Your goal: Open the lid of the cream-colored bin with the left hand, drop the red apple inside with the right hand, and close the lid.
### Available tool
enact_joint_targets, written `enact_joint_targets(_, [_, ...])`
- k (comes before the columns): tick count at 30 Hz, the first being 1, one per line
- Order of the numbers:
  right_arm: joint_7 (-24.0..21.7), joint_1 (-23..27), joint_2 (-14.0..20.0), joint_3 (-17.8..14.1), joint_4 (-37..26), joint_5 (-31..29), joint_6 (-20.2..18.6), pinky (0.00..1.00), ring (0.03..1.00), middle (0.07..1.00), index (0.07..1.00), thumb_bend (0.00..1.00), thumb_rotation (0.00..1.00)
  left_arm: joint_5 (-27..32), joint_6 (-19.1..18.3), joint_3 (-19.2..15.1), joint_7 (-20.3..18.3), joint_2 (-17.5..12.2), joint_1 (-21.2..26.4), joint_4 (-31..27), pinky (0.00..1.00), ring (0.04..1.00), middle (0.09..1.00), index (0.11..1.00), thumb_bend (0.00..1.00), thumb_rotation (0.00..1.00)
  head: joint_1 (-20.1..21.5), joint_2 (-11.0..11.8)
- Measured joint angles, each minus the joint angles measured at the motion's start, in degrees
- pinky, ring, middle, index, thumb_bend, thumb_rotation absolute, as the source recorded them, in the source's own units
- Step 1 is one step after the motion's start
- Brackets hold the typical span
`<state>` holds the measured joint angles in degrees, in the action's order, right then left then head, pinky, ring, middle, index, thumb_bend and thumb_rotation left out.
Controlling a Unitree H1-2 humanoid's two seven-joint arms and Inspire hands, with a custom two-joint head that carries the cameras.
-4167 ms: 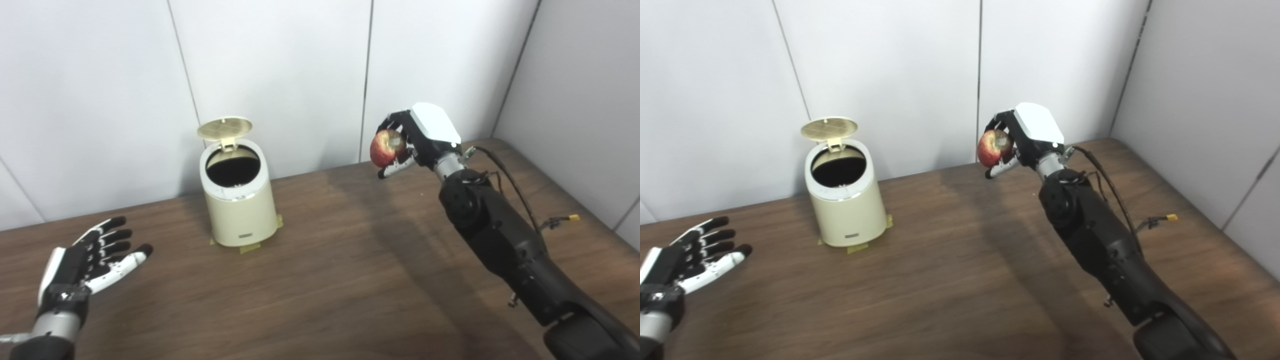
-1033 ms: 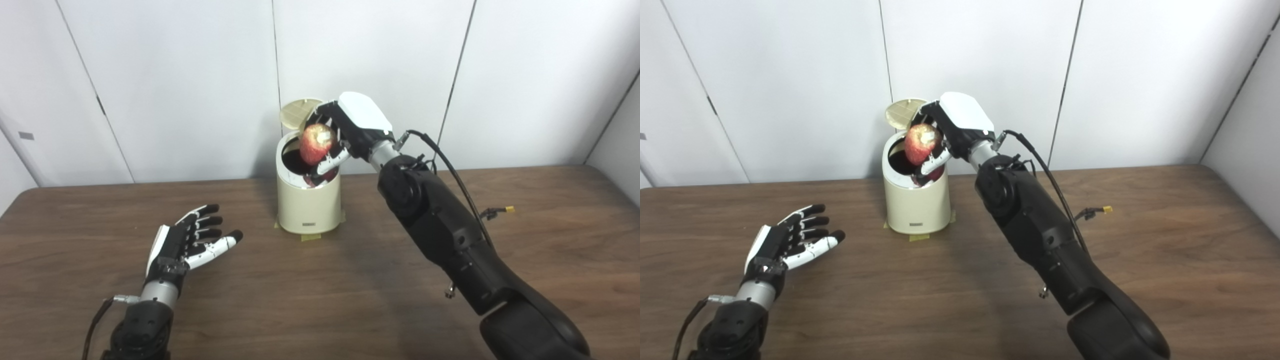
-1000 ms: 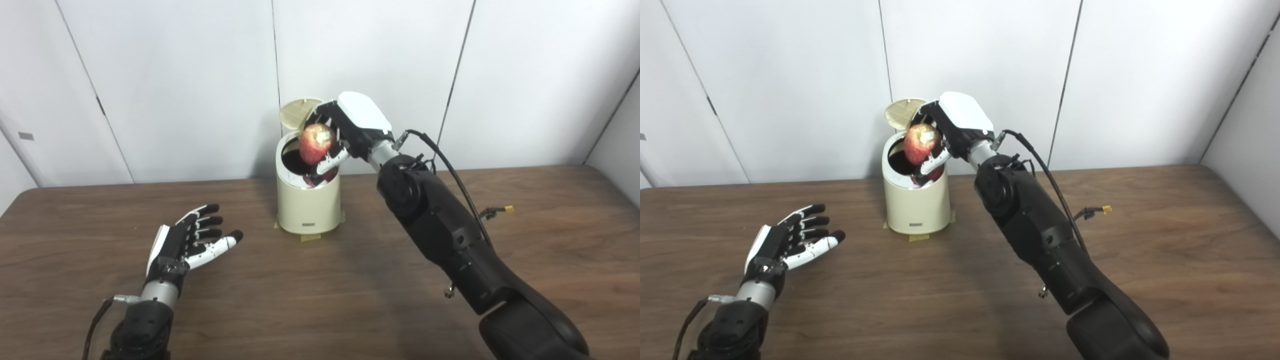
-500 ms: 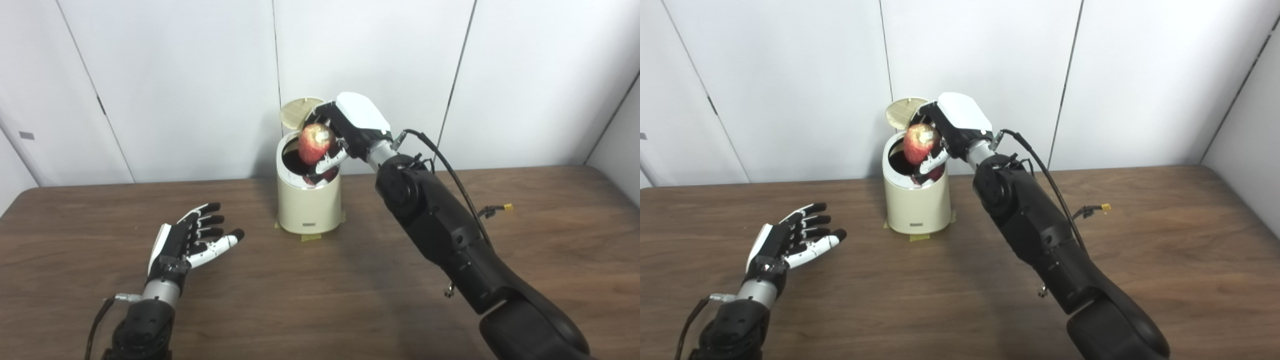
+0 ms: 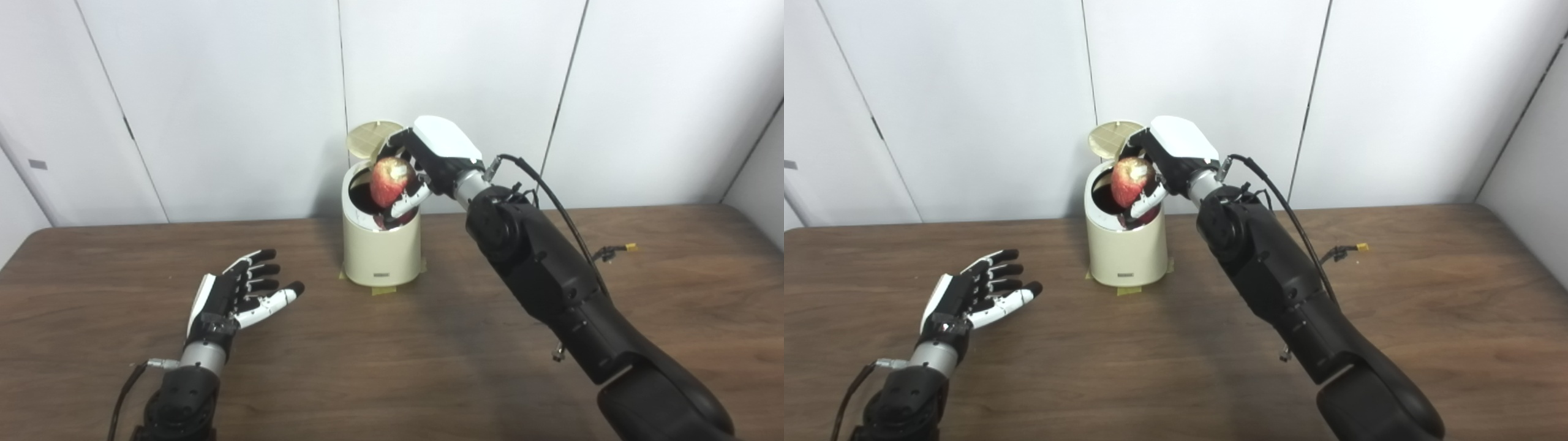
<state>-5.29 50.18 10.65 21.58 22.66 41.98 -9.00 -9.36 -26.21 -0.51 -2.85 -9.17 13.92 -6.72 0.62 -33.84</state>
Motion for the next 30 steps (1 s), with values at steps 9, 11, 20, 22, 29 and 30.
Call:
enact_joint_targets(9, [-0.1,0.0,0.0,0.0,0.0,0.0,0.0,0.52,0.632,0.685,0.496,0.52,0.16,-0.4,0.0,0.1,0.1,0.0,0.0,0.0,0.64,0.739,0.785,0.838,0.72,0.21,0.0,-0.2])
enact_joint_targets(11, [-0.1,0.0,0.0,0.0,0.0,0.0,0.0,0.49,0.606,0.664,0.586,0.66,0.20,-0.4,0.0,0.2,0.1,0.1,0.0,0.0,0.63,0.737,0.784,0.836,0.72,0.21,0.0,-0.2])
enact_joint_targets(20, [-0.1,-0.3,0.0,0.7,0.2,-0.1,0.1,0.41,0.542,0.634,0.764,0.81,0.23,-0.4,0.0,0.2,0.4,0.4,-0.1,0.0,0.64,0.740,0.787,0.838,0.72,0.21,0.0,-0.3])
enact_joint_targets(22, [-0.1,-0.3,0.1,0.7,0.2,-0.1,0.1,0.48,0.602,0.680,0.754,0.81,0.24,-0.4,0.0,0.2,0.4,0.4,-0.1,0.0,0.65,0.743,0.789,0.838,0.72,0.21,0.0,-0.2])
enact_joint_targets(29, [-0.3,-0.3,0.1,0.7,0.2,-0.1,0.1,0.52,0.641,0.706,0.728,0.80,0.24,-0.5,0.0,0.4,0.5,0.4,-0.1,0.0,0.65,0.745,0.790,0.840,0.70,0.20,0.0,-0.2])
enact_joint_targets(30, [-0.3,-0.3,0.1,0.7,0.2,-0.1,0.1,0.53,0.645,0.708,0.725,0.80,0.24,-0.6,0.0,0.5,0.5,0.4,-0.1,0.0,0.65,0.741,0.786,0.837,0.71,0.20,0.0,-0.2])
